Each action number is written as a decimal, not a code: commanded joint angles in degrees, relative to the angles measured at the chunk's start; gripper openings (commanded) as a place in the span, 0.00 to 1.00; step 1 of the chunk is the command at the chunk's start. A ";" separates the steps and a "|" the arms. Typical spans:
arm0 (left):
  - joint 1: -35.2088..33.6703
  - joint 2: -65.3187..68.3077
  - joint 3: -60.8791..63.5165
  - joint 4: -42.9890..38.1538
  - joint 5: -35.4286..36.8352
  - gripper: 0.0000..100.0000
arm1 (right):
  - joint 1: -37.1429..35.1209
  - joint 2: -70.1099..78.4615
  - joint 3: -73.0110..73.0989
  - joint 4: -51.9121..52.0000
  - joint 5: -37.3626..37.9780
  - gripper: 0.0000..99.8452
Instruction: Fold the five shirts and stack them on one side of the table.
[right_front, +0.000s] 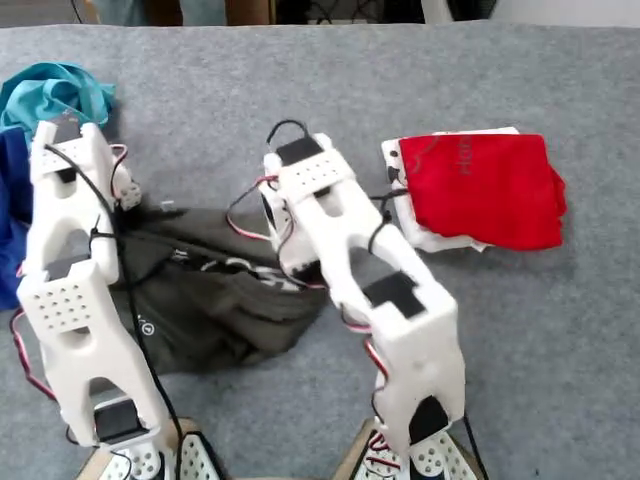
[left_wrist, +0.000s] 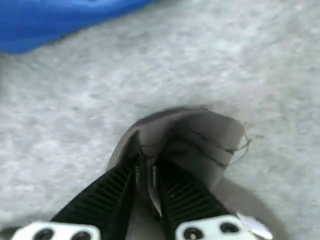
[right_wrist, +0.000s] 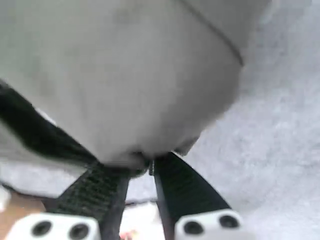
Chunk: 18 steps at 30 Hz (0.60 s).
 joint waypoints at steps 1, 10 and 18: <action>-4.88 -0.26 -0.48 2.73 -2.55 0.03 | 4.22 -9.98 11.74 0.44 5.27 0.02; -8.66 -5.45 -6.11 13.80 -3.96 0.03 | 19.16 -21.14 23.69 0.70 19.96 0.02; -12.26 -13.36 -5.67 17.67 -6.33 0.03 | 19.16 -25.80 20.97 0.70 20.66 0.02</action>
